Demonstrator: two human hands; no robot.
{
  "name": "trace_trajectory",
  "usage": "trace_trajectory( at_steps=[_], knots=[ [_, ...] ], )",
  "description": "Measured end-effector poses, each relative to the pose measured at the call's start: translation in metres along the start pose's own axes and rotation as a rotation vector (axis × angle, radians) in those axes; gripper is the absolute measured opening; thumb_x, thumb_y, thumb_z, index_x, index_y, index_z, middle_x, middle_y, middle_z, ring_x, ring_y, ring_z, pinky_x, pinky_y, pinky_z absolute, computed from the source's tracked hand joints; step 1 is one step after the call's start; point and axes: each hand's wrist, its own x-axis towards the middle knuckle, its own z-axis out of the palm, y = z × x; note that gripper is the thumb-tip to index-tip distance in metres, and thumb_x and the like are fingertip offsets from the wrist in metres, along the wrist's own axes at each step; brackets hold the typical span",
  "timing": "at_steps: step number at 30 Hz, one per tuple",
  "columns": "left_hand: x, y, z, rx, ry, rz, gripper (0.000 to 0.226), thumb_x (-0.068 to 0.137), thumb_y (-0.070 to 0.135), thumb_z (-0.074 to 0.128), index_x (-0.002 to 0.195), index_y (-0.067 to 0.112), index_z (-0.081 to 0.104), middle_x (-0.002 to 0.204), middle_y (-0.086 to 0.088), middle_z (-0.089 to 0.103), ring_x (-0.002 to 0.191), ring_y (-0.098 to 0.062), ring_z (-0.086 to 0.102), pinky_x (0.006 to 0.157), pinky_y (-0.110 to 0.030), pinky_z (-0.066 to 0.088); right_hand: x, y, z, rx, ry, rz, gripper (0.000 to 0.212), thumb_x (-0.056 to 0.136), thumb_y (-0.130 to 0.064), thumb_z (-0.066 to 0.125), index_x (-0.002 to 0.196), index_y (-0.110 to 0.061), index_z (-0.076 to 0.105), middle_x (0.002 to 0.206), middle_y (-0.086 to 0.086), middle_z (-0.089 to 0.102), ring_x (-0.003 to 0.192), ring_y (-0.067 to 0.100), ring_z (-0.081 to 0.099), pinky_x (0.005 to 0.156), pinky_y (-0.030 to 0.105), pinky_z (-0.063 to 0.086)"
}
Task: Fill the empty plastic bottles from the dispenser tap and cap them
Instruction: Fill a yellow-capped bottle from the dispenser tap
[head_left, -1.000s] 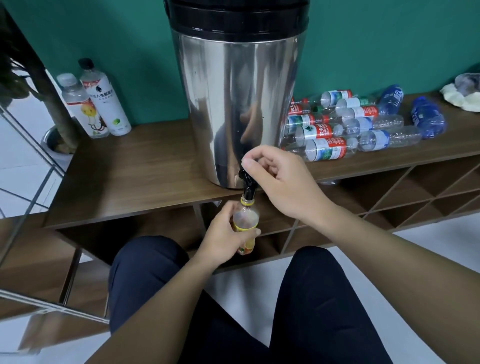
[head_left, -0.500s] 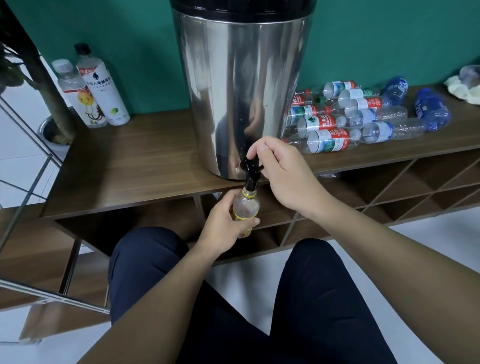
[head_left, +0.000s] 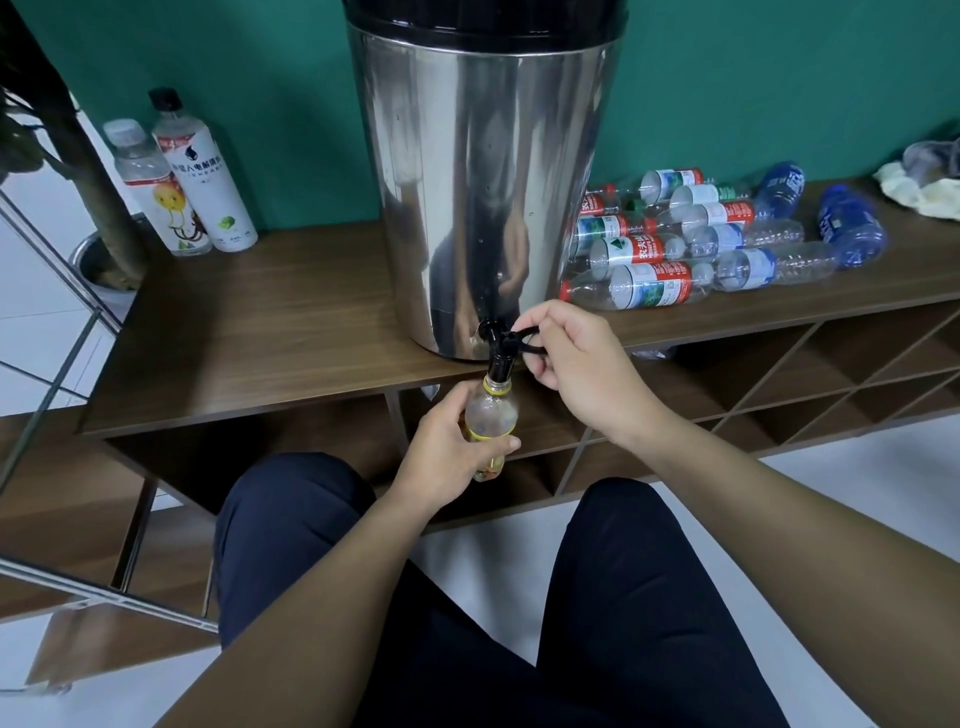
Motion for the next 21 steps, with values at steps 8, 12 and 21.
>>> trace_trajectory(
  at_steps=[8, 12, 21],
  knots=[
    [0.001, -0.003, -0.001, 0.024, 0.021, -0.003, 0.066, 0.081, 0.019, 0.101, 0.136, 0.036, 0.068, 0.123, 0.015, 0.078, 0.119, -0.007, 0.073, 0.111, -0.037, 0.056, 0.010, 0.003, 0.012, 0.004, 0.016, -0.019, 0.026, 0.114, -0.031, 0.056, 0.095, -0.018, 0.068, 0.061, -0.018, 0.052, 0.060, 0.004, 0.049, 0.065, 0.032, 0.040],
    [0.001, -0.003, 0.001, 0.031, 0.026, -0.003, 0.066, 0.081, 0.019, 0.101, 0.136, 0.036, 0.068, 0.123, 0.015, 0.078, 0.118, -0.008, 0.073, 0.113, -0.041, 0.057, 0.011, 0.008, 0.016, 0.076, 0.041, -0.004, 0.025, 0.114, -0.031, 0.058, 0.093, -0.019, 0.067, 0.061, -0.022, 0.053, 0.059, 0.001, 0.050, 0.064, 0.029, 0.038],
    [0.000, -0.002, 0.002, 0.046, 0.018, -0.007, 0.068, 0.081, 0.023, 0.101, 0.137, 0.040, 0.067, 0.125, 0.017, 0.078, 0.120, -0.008, 0.073, 0.114, -0.044, 0.056, 0.006, 0.005, 0.023, 0.247, 0.030, 0.030, 0.021, 0.114, -0.021, 0.057, 0.097, -0.015, 0.067, 0.061, -0.009, 0.038, 0.056, 0.012, 0.035, 0.054, 0.026, 0.034]
  ],
)
